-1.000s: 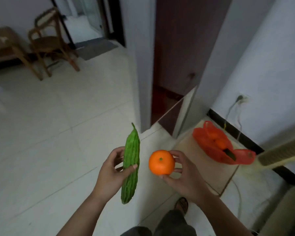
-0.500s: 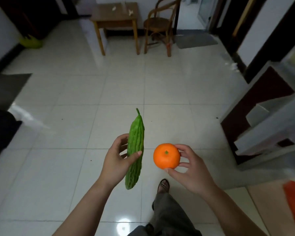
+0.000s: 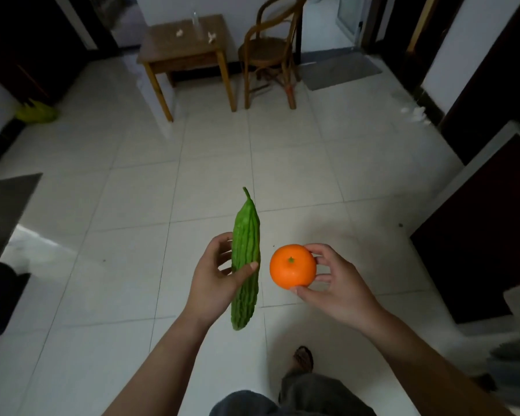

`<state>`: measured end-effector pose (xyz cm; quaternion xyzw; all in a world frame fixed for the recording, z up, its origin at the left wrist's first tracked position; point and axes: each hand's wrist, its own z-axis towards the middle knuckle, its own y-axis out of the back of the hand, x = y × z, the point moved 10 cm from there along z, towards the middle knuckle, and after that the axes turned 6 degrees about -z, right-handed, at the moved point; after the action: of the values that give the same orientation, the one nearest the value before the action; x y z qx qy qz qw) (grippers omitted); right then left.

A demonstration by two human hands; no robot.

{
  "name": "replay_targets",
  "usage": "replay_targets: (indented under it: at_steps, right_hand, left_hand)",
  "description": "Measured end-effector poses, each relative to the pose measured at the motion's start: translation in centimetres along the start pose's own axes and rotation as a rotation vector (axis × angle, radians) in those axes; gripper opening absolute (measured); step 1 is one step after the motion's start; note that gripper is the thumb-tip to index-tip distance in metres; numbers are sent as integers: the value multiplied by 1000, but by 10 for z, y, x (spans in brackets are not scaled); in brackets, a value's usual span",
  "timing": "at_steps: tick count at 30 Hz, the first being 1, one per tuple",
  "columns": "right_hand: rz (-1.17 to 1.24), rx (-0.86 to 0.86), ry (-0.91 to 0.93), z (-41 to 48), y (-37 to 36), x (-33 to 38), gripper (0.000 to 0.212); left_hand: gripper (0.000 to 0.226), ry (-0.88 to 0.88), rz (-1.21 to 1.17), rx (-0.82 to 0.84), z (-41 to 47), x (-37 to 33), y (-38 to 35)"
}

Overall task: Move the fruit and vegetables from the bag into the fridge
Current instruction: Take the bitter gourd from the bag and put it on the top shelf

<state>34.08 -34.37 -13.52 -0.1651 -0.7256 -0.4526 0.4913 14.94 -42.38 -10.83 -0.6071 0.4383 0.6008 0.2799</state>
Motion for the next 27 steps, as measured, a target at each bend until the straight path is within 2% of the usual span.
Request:
replay_targets:
  at_steps: [7,21,27]
  right_hand:
    - [30,-153,-48,68,61,-9,64]
    - [-50,-643,-238,176,205,-58,63]
    - [-37,-892,-358,165,252,-82,67]
  left_hand:
    - [49,-80,22,206,103,-39,-67]
    - [52,-247,50,712,310,-109,-249]
    - [56,-329,97,922,347,-127,-330]
